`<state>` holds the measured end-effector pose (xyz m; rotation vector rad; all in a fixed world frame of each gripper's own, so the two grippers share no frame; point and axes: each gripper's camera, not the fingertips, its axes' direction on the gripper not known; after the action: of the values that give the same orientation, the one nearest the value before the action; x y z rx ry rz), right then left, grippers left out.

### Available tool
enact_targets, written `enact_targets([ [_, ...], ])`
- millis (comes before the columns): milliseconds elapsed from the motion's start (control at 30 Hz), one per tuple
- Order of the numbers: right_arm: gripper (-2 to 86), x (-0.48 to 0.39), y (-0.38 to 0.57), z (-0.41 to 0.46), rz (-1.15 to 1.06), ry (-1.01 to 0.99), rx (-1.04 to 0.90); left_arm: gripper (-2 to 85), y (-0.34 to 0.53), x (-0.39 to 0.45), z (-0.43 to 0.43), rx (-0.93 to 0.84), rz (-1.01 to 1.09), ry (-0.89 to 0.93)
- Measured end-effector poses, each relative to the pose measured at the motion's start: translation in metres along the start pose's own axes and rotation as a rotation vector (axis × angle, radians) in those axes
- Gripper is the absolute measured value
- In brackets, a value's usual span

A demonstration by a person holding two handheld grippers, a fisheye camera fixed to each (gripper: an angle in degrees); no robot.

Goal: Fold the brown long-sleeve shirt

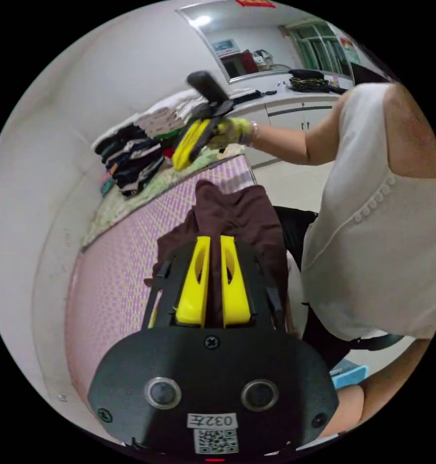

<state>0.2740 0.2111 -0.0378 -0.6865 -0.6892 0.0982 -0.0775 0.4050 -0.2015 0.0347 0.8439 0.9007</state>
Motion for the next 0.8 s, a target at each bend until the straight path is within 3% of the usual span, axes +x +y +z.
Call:
enact_targets([
  [100, 3.0, 0.091, 0.003, 0.049, 0.29, -0.172, -0.084, 3.9, 0.002, 0.057, -0.01, 0.022, 0.014, -0.109],
  [167, 5.5, 0.143, 0.013, 0.124, 0.463, -0.245, -0.254, 4.0, 0.011, 0.082, -0.009, 0.067, 0.001, -0.137],
  [267, 9.8, 0.18, 0.023, 0.206, 0.569, -0.337, -0.517, 3.9, 0.024, 0.105, -0.002, 0.09, 0.02, -0.188],
  [333, 11.0, 0.196, 0.024, 0.225, 0.63, -0.399, -0.527, 3.9, 0.029, 0.114, 0.001, 0.1, 0.029, -0.19],
  [433, 10.8, 0.211, 0.022, 0.238, 0.657, -0.326, -0.562, 3.9, 0.036, 0.13, 0.002, 0.133, 0.055, -0.197],
  [633, 2.5, 0.213, 0.02, 0.23, 0.604, -0.357, -0.494, 3.9, 0.049, 0.149, 0.009, 0.165, 0.06, -0.181],
  [800, 0.1, 0.16, -0.006, 0.141, 0.303, -0.375, -0.207, 3.9, 0.055, 0.161, 0.012, 0.186, 0.065, -0.176],
])
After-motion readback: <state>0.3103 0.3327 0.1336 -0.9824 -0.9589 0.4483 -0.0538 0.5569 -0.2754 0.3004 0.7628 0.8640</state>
